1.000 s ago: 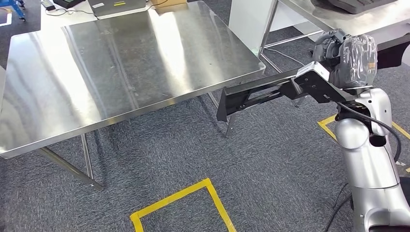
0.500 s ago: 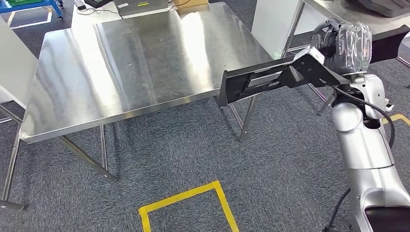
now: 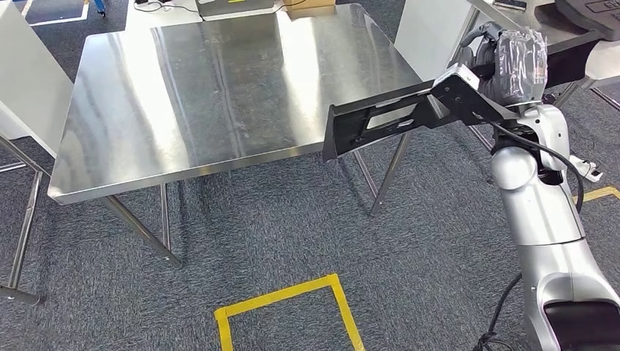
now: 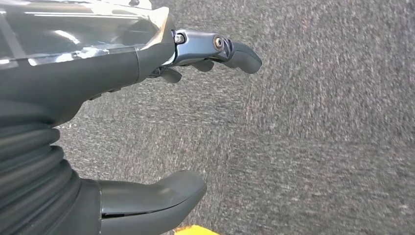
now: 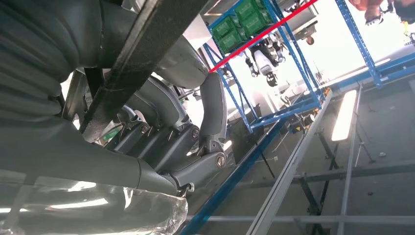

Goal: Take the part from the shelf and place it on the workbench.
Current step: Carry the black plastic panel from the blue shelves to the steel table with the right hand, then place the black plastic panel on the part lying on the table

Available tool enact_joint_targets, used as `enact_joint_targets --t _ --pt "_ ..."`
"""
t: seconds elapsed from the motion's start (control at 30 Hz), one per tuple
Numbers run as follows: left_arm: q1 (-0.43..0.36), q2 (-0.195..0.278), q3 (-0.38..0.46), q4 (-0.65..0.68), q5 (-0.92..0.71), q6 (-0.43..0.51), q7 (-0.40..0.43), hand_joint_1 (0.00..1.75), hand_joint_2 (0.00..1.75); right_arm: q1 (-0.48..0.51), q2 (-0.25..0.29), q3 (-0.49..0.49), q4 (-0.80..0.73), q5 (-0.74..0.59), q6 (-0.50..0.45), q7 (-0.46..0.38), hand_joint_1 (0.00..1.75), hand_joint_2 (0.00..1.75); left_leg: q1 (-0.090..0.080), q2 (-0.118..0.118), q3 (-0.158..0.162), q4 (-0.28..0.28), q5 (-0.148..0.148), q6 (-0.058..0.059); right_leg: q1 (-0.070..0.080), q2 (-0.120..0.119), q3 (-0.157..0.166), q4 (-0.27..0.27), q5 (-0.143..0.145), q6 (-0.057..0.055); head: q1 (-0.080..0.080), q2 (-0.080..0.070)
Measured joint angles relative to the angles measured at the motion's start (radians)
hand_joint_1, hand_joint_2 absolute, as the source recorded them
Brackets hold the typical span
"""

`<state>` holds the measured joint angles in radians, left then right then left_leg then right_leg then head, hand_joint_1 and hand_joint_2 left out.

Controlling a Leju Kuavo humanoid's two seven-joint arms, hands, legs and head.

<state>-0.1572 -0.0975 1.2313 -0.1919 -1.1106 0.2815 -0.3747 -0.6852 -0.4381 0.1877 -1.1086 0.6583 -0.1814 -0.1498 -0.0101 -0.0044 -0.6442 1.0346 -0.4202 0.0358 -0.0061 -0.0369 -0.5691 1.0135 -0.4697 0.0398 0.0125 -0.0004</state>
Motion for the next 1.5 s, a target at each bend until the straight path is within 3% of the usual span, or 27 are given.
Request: enact_joint_targets --t 0.63,0.73,0.83,0.9,0.97,1.03,1.07,1.1,1.17,1.23,1.3,1.37,1.43,1.5 --pt "0.001 0.001 -0.002 0.001 -0.003 -0.024 0.021 0.00 1.75 0.007 -0.022 -0.001 0.008 -0.017 -0.007 -0.009 1.75 1.75 -0.004 0.001 -0.001 0.002 -0.002 0.011 -0.004 0.000 0.001 -0.004 0.004 0.009 0.000 0.000" --pt "0.002 0.003 -0.002 0.001 -0.003 -0.025 0.029 0.00 1.75 0.009 -0.025 -0.003 0.011 -0.023 -0.010 -0.005 1.75 1.75 -0.008 0.000 -0.001 0.002 -0.006 0.018 -0.008 0.000 0.001 -0.005 0.003 0.014 0.000 0.000" --pt "0.002 0.004 -0.002 0.001 -0.002 -0.030 0.034 0.00 1.75 0.014 -0.028 -0.013 0.016 -0.032 -0.019 -0.003 1.75 1.75 -0.005 -0.001 0.010 -0.012 -0.005 0.032 -0.009 0.003 0.001 -0.005 -0.002 0.025 0.000 0.000" --pt "0.002 0.004 -0.002 0.001 -0.002 -0.033 0.036 0.00 1.75 0.014 -0.032 -0.019 0.024 -0.033 -0.028 -0.005 1.75 1.75 0.004 -0.003 0.026 -0.028 -0.001 0.040 -0.011 0.016 -0.028 0.057 -0.029 0.025 0.002 0.000" --pt "0.002 0.004 -0.002 0.001 0.000 -0.034 0.037 0.00 1.75 0.015 -0.035 -0.022 0.037 -0.033 -0.035 -0.008 1.75 1.75 0.006 -0.004 0.032 -0.030 -0.003 0.043 -0.014 0.030 -0.100 0.189 -0.075 0.022 0.003 0.000" --pt "0.002 0.004 -0.002 0.001 0.001 -0.034 0.037 0.00 1.75 0.020 -0.034 -0.022 0.051 -0.031 -0.036 -0.010 1.75 1.75 0.007 -0.009 0.035 -0.030 -0.008 0.041 -0.016 0.033 -0.157 0.274 -0.091 0.031 0.004 0.000" --pt "0.002 0.004 -0.002 0.001 0.001 -0.034 0.038 0.00 1.75 0.022 -0.034 -0.022 0.057 -0.030 -0.036 -0.011 1.75 1.75 0.009 -0.013 0.038 -0.029 -0.012 0.038 -0.019 0.033 -0.158 0.260 -0.075 0.041 0.004 0.000" --pt "0.002 0.003 -0.002 0.001 0.002 -0.034 0.038 0.00 1.75 0.022 -0.034 -0.023 0.060 -0.030 -0.036 -0.012 1.75 1.75 0.012 -0.016 0.043 -0.027 -0.017 0.033 -0.022 0.033 -0.136 0.205 -0.044 0.053 0.004 0.000" --pt "0.002 0.004 -0.002 0.001 0.002 -0.034 0.038 0.00 1.75 0.019 -0.033 -0.023 0.067 -0.030 -0.037 -0.012 1.75 1.75 0.014 -0.022 0.050 -0.020 -0.031 0.018 -0.027 0.033 -0.069 0.062 0.016 0.069 0.004 0.000" --pt "0.002 0.005 -0.002 0.001 0.002 -0.034 0.038 0.00 1.75 0.018 -0.031 -0.023 0.074 -0.028 -0.039 -0.013 1.75 1.75 0.012 -0.026 0.053 -0.016 -0.042 0.005 -0.025 0.034 -0.033 -0.002 0.033 0.054 0.004 0.000" --pt "0.003 0.005 -0.002 0.001 0.002 -0.034 0.037 0.00 1.75 0.018 -0.029 -0.023 0.079 -0.023 -0.042 -0.012 1.75 1.75 0.012 -0.027 0.056 -0.017 -0.049 -0.003 -0.022 0.036 -0.029 -0.001 0.027 0.028 0.003 0.000" --pt "0.002 0.003 -0.002 0.001 0.002 -0.034 0.037 0.00 1.75 0.018 -0.027 -0.023 0.082 -0.018 -0.046 -0.012 1.75 1.75 0.016 -0.021 0.051 0.003 -0.061 -0.012 -0.026 0.035 -0.017 -0.002 0.019 0.009 0.002 0.000" --pt "0.002 0.003 -0.002 0.002 0.002 -0.034 0.037 0.00 1.75 0.018 -0.024 -0.024 0.082 -0.016 -0.049 -0.012 1.75 1.75 0.018 -0.009 -0.001 0.099 -0.095 -0.022 -0.027 0.034 0.000 -0.003 0.006 -0.009 0.000 0.000" --pt "0.003 0.002 -0.002 0.002 0.002 -0.034 0.037 0.00 1.75 0.020 -0.020 -0.024 0.084 -0.015 -0.050 -0.012 1.75 1.75 0.020 -0.002 -0.093 0.236 -0.128 -0.027 -0.023 0.033 0.015 -0.003 -0.008 -0.019 -0.001 0.000"
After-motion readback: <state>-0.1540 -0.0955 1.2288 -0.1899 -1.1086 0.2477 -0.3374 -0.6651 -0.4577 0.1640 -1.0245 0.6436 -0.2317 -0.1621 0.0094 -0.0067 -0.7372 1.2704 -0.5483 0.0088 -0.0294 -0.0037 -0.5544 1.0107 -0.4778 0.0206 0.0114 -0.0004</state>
